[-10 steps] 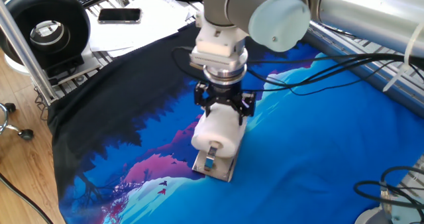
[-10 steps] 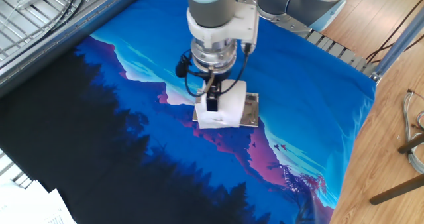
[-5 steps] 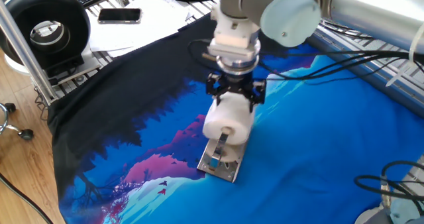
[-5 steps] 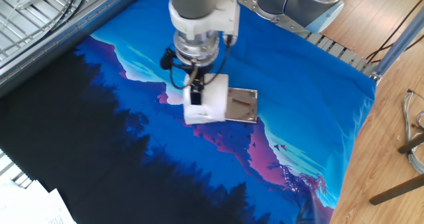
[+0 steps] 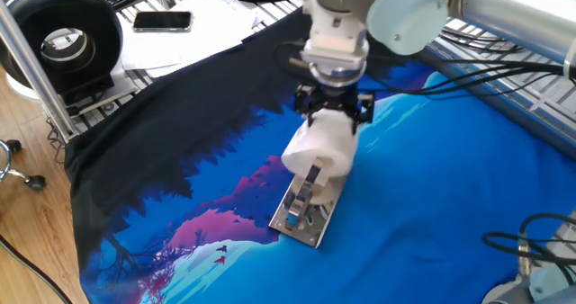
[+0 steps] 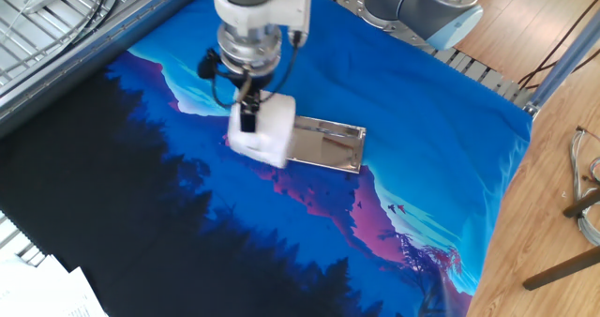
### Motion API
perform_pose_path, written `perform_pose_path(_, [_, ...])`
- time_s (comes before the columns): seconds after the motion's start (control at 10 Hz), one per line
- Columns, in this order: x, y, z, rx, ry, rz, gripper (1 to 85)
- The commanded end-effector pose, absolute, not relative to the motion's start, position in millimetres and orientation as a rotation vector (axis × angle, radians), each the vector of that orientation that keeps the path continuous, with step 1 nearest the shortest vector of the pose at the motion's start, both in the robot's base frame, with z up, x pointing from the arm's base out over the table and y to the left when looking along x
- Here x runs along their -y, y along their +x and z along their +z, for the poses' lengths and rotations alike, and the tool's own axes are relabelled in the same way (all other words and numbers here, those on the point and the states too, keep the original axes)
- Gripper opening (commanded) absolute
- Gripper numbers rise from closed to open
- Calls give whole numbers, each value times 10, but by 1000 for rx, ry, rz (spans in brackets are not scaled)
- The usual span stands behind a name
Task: Take the roll of paper down from the shelf
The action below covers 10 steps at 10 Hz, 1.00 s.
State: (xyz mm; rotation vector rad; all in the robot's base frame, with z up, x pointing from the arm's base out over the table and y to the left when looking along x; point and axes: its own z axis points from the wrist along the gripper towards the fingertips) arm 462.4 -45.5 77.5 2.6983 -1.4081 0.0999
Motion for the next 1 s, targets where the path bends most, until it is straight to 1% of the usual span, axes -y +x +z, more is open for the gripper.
perform_pose_path(0.0, [1071,4735,955,1484,2594,256,817])
perform_pose_path(0.1, [1060,4804,952,1545,2610,278,850])
perform_pose_path(0.3, [902,4779,861,1692,2609,199,850])
perform_pose_path(0.5, [751,4701,898,1815,2537,108,850])
perform_pose_path(0.6, [665,4654,973,1902,2455,68,800])
perform_pose_path(0.7, [556,4643,1061,1986,2385,53,717])
perform_pose_path(0.8, [423,4643,1164,2095,2299,49,610])
perform_pose_path(0.9, [301,4685,1258,2200,2213,70,380])
